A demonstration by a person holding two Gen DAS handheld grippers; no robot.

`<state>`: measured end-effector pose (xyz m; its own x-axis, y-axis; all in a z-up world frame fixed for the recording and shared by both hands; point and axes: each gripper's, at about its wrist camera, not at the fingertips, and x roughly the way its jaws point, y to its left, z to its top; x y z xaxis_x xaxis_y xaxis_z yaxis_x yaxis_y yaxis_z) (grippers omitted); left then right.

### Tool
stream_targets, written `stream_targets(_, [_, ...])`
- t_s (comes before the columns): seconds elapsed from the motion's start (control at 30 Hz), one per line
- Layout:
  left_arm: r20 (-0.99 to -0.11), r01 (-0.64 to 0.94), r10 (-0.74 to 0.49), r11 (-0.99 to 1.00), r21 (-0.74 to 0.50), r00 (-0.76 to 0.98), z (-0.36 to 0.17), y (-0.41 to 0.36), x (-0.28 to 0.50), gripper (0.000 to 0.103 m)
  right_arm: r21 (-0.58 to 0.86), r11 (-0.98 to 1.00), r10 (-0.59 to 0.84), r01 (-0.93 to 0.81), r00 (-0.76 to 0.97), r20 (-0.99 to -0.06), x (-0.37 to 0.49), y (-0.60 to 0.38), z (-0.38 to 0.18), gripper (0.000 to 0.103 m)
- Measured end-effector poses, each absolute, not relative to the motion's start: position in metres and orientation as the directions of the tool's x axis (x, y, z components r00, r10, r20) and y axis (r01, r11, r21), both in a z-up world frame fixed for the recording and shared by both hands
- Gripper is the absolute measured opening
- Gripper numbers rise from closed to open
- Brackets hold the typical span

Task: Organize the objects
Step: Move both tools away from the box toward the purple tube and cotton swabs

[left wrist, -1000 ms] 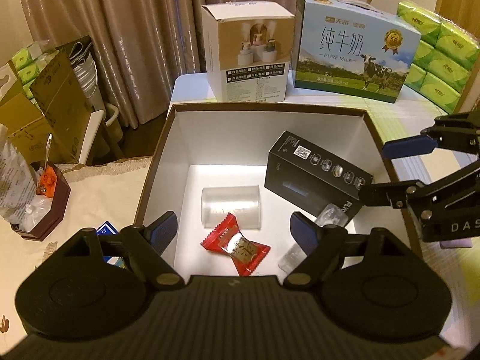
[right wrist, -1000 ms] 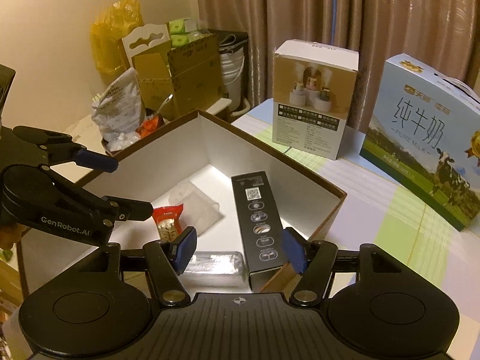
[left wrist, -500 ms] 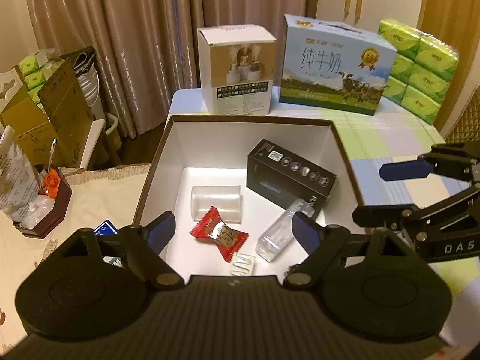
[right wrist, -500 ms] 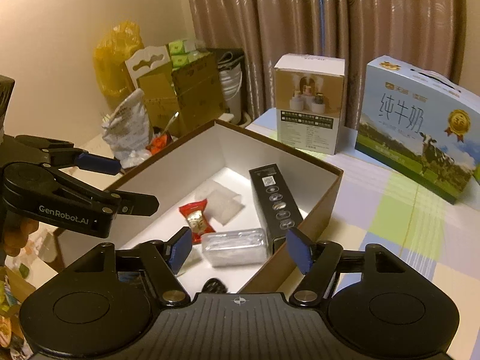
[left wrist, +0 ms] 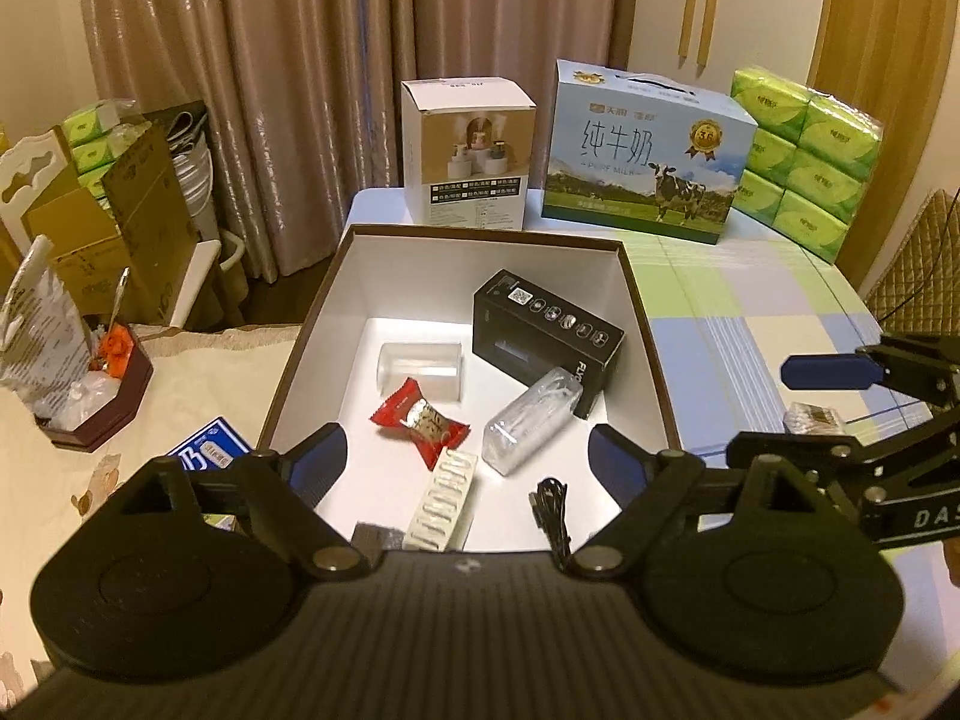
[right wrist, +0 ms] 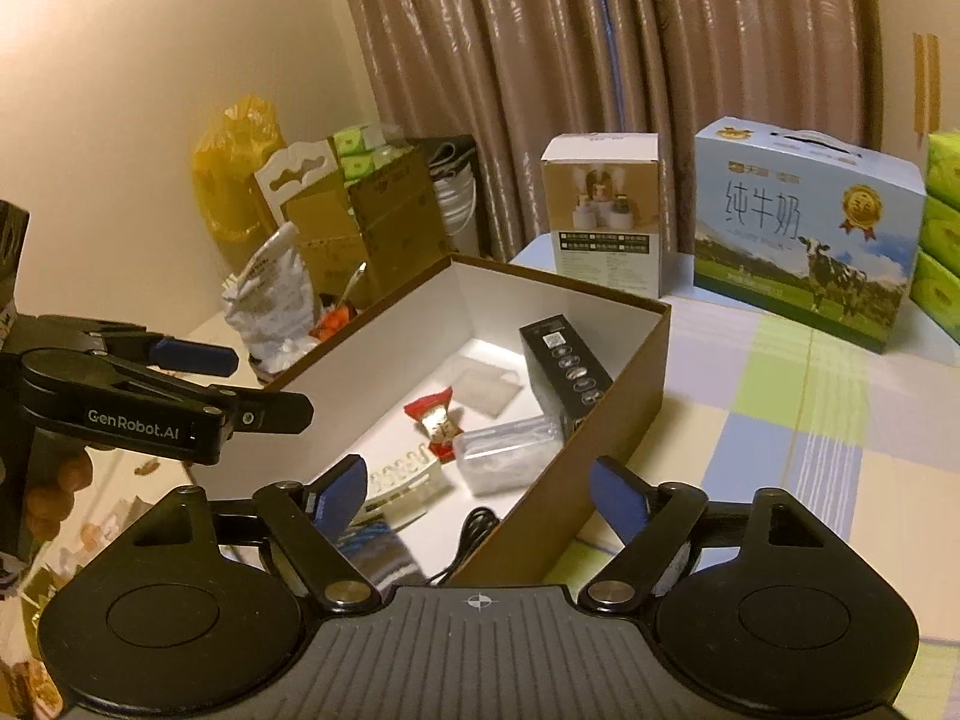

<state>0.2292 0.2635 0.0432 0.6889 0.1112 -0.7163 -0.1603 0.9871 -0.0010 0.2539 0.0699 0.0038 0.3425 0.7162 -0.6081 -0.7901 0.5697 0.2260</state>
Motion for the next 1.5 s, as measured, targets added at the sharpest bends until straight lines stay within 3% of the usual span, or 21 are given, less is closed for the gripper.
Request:
stream_targets(0.77, [-0.753,-0.159,0.073,0.986,-0.043,0.654,0.036,0.198,0.168,0.088,0.32,0.626,0.707,-0.712,0.345,-0.617,0.202,-0.025,0.001,0.087])
stream_targets(1.5, [-0.787,0.027,-0.082,0.996,-0.082,0.611,0.01,0.085,0.195,0.088,0.327,0.776,0.581,-0.539,0.41,-0.704,0.218,-0.133,-0.027,0.088])
